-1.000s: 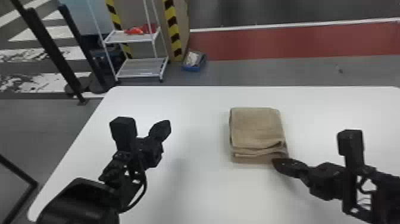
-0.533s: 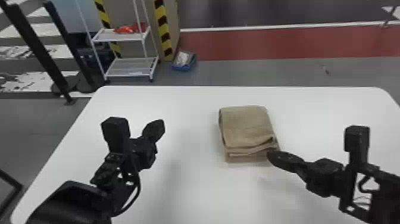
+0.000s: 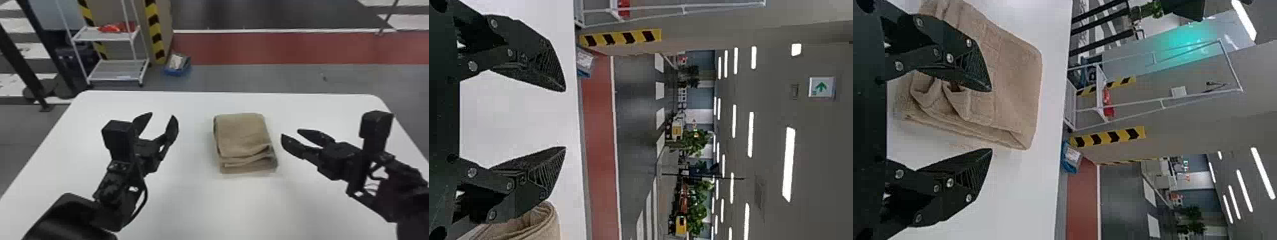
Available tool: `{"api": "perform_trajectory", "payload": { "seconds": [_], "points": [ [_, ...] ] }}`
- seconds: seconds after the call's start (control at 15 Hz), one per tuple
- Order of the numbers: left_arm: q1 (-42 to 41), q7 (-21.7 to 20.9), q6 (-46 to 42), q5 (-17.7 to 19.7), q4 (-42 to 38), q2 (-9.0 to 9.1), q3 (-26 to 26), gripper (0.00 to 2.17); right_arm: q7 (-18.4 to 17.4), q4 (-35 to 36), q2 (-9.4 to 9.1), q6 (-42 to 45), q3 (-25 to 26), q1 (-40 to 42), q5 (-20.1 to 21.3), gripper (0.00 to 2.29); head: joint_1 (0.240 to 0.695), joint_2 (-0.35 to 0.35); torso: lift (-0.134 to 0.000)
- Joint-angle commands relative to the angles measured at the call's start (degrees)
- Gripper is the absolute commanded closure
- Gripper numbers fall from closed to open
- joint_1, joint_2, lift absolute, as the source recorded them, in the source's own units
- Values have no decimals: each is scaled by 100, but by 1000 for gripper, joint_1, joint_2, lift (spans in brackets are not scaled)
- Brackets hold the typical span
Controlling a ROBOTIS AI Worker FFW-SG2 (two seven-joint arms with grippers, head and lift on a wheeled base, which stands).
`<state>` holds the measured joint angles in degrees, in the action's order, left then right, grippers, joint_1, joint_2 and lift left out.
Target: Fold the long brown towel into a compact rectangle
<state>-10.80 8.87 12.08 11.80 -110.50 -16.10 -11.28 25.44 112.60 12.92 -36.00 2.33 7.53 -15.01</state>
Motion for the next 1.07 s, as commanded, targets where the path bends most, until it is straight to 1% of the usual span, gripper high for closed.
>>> {"api": "perform_trajectory", "payload": {
  "seconds": [0.0,0.07,0.13,0.2,0.27,0.33,0.4,0.47,0.53,0.67,0.73,0.93,1.0],
  "points": [
    [43,18,-351,-811,134,169,-103,26,-347,-98,-79,369,-75,-76,420,63,695,11,-124],
    [16,18,-421,-758,151,265,-85,26,-391,-107,-264,475,-84,-67,684,63,695,0,-124],
    [-28,18,-474,-758,169,345,-85,26,-391,-107,-369,527,-31,-32,693,63,695,-7,-124],
    [-80,36,-597,-793,222,424,-103,26,-417,-107,-422,686,30,38,614,66,695,-11,-124],
    [-133,79,-632,-767,257,512,-103,26,-549,-98,-422,897,109,170,614,66,695,-13,-124],
    [-186,123,-632,-714,257,555,-103,26,-558,-98,-431,1266,206,311,543,66,695,-21,-124],
    [-230,132,-667,-705,230,564,-103,26,-646,-81,-448,1758,355,531,341,66,695,-29,-124],
    [-239,246,-755,-705,230,573,-103,26,-655,-63,-448,2391,478,750,104,66,695,-40,-124],
    [-239,282,-790,-714,222,573,-94,26,-663,-10,-440,2813,584,900,-37,66,695,-50,-124],
    [-318,361,-949,-705,151,564,-76,26,-690,192,-431,2953,751,1111,-256,70,695,-65,-124],
    [-344,361,-949,-697,116,547,-68,26,-742,271,-431,3076,786,1234,-300,70,695,-79,-124],
    [-309,361,-949,-600,107,529,-50,26,-1296,385,-422,3252,698,1506,-371,70,695,-97,-124],
    [-291,352,-913,-591,107,520,-68,26,-1349,394,-440,3252,672,1533,-371,70,695,-104,-124]
  ]
}}
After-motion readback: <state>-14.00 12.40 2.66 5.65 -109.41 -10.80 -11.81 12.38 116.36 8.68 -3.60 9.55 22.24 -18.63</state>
